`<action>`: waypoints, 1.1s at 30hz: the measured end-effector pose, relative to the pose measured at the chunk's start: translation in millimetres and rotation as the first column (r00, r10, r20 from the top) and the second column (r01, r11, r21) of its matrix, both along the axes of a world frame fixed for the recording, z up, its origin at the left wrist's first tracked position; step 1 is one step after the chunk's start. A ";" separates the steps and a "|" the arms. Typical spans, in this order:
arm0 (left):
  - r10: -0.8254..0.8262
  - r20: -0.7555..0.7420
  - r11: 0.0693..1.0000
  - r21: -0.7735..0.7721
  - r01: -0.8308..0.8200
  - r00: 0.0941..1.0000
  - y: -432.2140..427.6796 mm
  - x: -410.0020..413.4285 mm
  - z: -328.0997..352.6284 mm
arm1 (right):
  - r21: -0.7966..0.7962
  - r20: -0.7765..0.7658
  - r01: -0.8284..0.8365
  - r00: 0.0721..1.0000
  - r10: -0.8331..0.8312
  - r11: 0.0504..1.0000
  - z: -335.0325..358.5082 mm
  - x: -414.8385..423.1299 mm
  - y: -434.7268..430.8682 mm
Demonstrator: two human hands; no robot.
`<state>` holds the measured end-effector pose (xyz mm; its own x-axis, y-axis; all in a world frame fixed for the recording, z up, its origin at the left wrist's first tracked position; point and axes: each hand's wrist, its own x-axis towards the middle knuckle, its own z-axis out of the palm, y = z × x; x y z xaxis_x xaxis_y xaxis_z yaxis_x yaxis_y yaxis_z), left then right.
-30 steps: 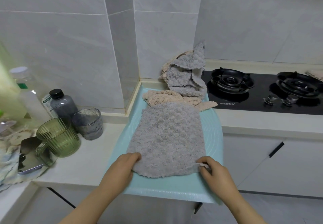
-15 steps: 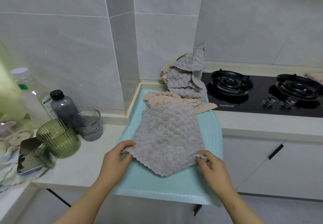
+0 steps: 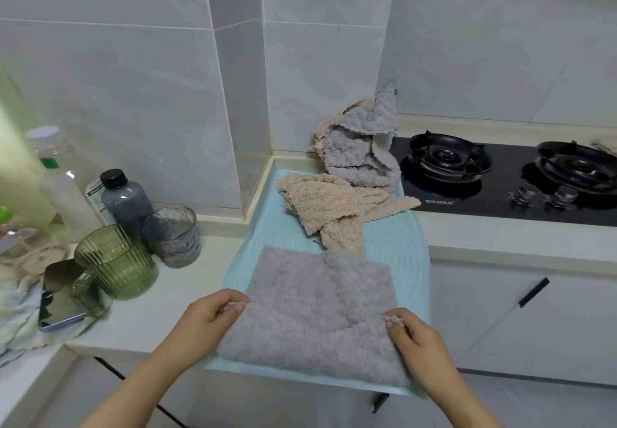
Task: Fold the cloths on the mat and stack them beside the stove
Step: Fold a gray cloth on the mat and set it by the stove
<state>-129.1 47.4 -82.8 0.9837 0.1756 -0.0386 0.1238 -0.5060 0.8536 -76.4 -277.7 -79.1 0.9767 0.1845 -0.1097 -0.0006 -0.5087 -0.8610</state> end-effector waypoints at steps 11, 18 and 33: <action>0.066 0.041 0.997 -0.039 -0.064 0.997 -10.5 25.6 19.9 | 0.085 0.159 0.218 0.960 -0.230 0.972 17.1 12.2 4.0; 0.232 0.022 0.967 0.100 -0.233 0.973 -17.9 68.7 24.2 | 0.125 0.167 0.291 0.936 -0.309 0.948 21.3 38.7 17.3; 0.360 -0.310 0.897 0.375 -0.235 0.880 -33.5 106.3 5.7 | -0.288 0.003 0.251 0.965 -0.261 0.924 -7.6 82.5 26.8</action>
<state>-22.8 13.9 -77.1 0.8085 0.5216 -0.2726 0.5802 -0.6288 0.5176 6.1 -250.9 -86.7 0.9813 -0.1147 -0.1548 -0.1900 -0.7103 -0.6778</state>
